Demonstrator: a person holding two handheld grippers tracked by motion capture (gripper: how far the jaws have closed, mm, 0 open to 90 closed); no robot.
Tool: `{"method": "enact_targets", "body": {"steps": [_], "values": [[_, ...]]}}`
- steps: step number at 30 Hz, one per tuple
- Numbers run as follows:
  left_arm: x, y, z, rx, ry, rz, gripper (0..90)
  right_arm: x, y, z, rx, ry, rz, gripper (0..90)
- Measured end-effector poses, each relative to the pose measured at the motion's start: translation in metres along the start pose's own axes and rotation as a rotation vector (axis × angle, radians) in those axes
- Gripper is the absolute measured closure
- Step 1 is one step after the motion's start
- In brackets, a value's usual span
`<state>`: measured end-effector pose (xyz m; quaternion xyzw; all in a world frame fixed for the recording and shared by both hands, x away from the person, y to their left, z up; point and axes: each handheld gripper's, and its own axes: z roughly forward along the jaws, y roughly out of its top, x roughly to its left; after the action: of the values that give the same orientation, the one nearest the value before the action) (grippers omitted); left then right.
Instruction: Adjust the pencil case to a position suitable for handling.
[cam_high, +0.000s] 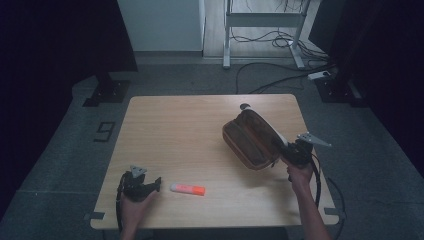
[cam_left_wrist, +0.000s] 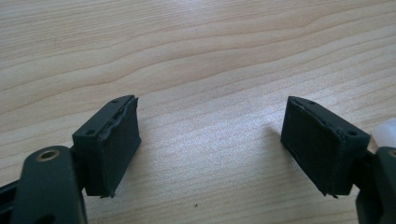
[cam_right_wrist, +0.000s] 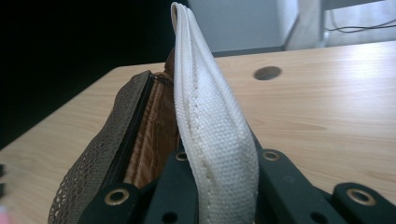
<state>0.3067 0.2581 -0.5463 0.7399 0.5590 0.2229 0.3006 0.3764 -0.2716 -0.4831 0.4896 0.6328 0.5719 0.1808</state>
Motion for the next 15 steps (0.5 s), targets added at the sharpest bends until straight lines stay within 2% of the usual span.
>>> {"method": "enact_targets", "body": {"steps": [4, 15], "values": [[0.000, 0.000, 0.000, 0.000, 0.000, -0.001, 19.4, 0.004, -0.001, 0.003, 0.001, 0.037, 0.000, 83.0], [0.000, 0.000, 0.000, 0.000, 0.000, 0.000, 19.4, 0.020, -0.008, 0.016, 0.037, 0.078, -0.020, 82.9]]}}
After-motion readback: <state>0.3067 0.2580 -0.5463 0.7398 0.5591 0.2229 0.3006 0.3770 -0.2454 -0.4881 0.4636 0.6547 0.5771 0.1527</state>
